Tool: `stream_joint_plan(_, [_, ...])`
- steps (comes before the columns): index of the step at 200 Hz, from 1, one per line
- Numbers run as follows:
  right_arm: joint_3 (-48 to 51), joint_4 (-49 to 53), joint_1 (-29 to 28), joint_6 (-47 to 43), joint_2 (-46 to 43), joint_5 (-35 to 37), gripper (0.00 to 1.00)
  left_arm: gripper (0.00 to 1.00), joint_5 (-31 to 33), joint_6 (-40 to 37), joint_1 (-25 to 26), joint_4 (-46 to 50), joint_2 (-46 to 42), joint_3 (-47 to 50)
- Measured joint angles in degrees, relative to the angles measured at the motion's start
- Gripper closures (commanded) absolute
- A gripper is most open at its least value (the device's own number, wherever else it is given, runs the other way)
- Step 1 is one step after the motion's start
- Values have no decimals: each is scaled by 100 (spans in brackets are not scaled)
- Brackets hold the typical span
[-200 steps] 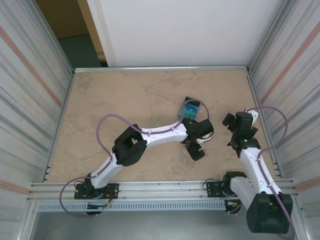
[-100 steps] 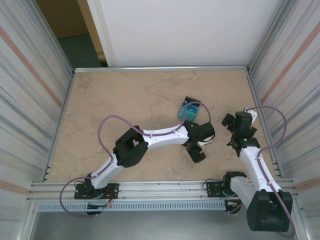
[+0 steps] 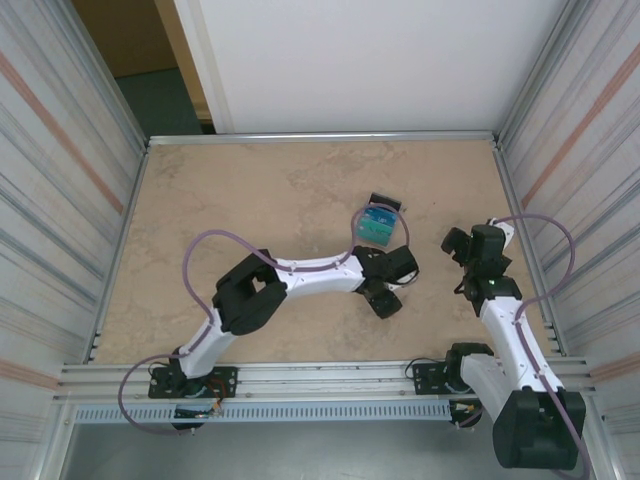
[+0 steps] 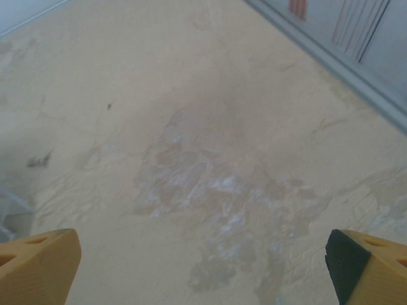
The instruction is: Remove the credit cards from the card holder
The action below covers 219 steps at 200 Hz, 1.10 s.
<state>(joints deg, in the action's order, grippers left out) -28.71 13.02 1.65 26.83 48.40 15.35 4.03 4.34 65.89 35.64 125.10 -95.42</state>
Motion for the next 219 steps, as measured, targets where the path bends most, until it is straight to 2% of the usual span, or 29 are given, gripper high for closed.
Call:
stream_joint_plan(30, [0,352,0,404,-428,-796,1,31,142,68,-168,-501,-367,603])
stream_joint_plan(56, [26,496,-2,879,-802,-1882,1,31,313,103,-221,-896,-658,1021])
stream_joint_plan(82, [433,118,-4,1416,-1141,-3093,2,31,356,114,-249,-1287,-933,1320])
stream_joint_plan(104, [874,-170,-83,1788,-1311,-3801,6,32,323,151,-334,-1589,-1309,1591])
stream_joint_plan(167, [1132,-763,-730,2146,-1845,-4485,15,32,-39,258,-769,-2363,-2347,2052])
stream_joint_plan(219, [925,-1193,-1502,2138,-1172,-4625,21,33,-601,208,-765,-2682,-2549,2312])
